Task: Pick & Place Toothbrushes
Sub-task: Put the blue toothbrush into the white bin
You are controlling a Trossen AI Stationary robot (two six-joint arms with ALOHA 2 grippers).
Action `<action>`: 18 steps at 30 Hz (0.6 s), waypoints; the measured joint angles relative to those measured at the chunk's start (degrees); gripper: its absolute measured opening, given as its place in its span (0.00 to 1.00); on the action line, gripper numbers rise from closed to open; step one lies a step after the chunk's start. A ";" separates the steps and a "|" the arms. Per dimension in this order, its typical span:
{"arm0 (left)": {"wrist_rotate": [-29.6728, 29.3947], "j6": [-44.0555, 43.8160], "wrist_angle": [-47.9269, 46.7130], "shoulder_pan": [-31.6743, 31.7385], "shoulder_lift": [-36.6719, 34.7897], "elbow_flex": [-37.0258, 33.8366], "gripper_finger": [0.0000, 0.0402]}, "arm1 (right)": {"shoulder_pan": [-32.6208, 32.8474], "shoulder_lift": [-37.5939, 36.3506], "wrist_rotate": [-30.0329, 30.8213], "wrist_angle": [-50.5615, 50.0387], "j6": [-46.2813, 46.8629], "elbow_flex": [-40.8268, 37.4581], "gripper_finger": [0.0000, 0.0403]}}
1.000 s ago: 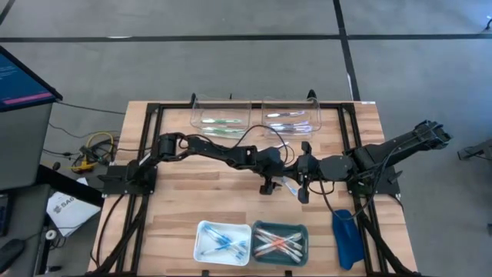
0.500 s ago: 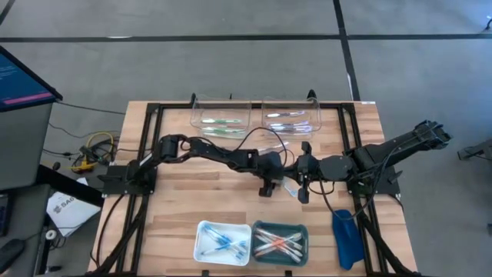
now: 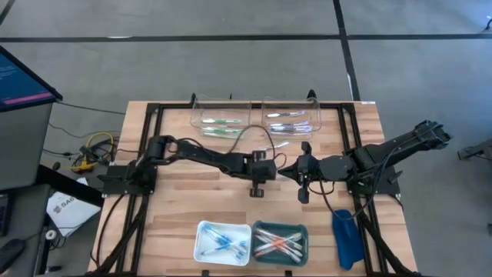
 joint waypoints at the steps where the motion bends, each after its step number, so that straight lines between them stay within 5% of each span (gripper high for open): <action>1: -1.65 -0.40 -1.17 -0.16 -1.77 0.00 0.02 | 0.07 0.00 0.00 0.04 0.07 0.00 0.00; 11: -4.13 -13.95 -4.56 -0.97 -25.82 -10.64 0.02 | 0.03 0.00 -0.04 -0.31 6.45 0.02 0.00; 18: -5.23 -32.62 -0.58 -9.99 -42.59 -26.24 0.01 | 0.02 0.00 -0.04 -0.35 6.45 0.02 0.00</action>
